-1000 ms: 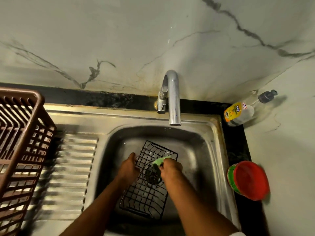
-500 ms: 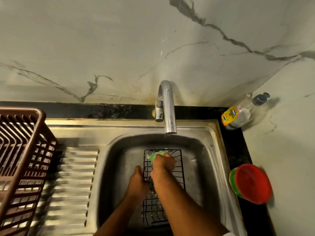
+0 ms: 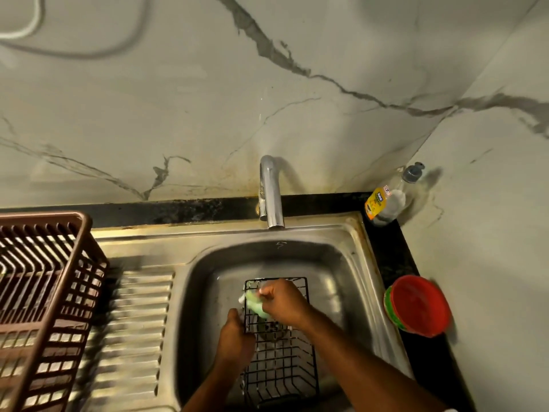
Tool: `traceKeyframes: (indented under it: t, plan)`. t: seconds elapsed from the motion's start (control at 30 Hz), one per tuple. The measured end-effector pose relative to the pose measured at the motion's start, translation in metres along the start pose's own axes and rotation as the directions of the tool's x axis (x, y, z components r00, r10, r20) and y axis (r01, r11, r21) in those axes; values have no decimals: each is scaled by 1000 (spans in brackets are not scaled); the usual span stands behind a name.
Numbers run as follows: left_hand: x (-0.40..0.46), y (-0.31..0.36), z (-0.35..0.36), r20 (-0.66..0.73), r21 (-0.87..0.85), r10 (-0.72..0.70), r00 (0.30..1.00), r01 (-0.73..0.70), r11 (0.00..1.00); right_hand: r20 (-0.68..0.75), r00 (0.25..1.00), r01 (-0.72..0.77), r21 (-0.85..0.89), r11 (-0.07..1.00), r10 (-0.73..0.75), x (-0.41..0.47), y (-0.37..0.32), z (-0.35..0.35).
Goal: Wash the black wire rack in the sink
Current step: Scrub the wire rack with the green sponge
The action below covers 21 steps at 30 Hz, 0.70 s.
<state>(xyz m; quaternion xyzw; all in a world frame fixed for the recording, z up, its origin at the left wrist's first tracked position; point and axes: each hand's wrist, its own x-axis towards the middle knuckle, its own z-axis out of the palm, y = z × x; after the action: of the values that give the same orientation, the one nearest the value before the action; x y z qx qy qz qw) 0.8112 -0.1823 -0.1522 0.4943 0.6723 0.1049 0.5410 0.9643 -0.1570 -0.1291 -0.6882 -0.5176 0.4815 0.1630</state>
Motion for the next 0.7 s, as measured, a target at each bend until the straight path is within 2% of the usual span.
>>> traceKeyframes:
  t: [0.07,0.13,0.2,0.3,0.4,0.5,0.6,0.67,0.7]
  plan:
    - [-3,-2,-2,-34,-3,16,999,-16,1000,134,991,36,-85,996,-24,-17,9,-8]
    - [-5,0,-6,-67,-8,29,997,-30,1000,146,989,45,-124,991,-27,-36,22,-14]
    - [-9,4,-11,-105,-58,32,994,-38,998,35,999,16,-81,997,-13,-54,35,-16]
    - [-11,2,-22,-141,-125,41,989,-59,990,-188,981,-18,188,982,54,-92,53,-25]
    - [-10,-3,-31,-161,-163,44,986,-71,984,-345,921,-1,463,886,181,-127,64,-41]
    - [-15,1,-37,-188,-214,41,981,-82,973,-444,859,115,653,749,255,-147,79,-59]
    - [-18,2,-36,-171,-316,32,985,-85,945,-494,808,204,746,634,321,-163,92,-73]
    - [-22,4,-38,-142,-404,5,990,-63,912,-530,774,258,764,592,346,-173,99,-83]
    - [-26,6,-37,-126,-453,-2,992,-55,890,-559,747,269,750,605,360,-179,103,-90]
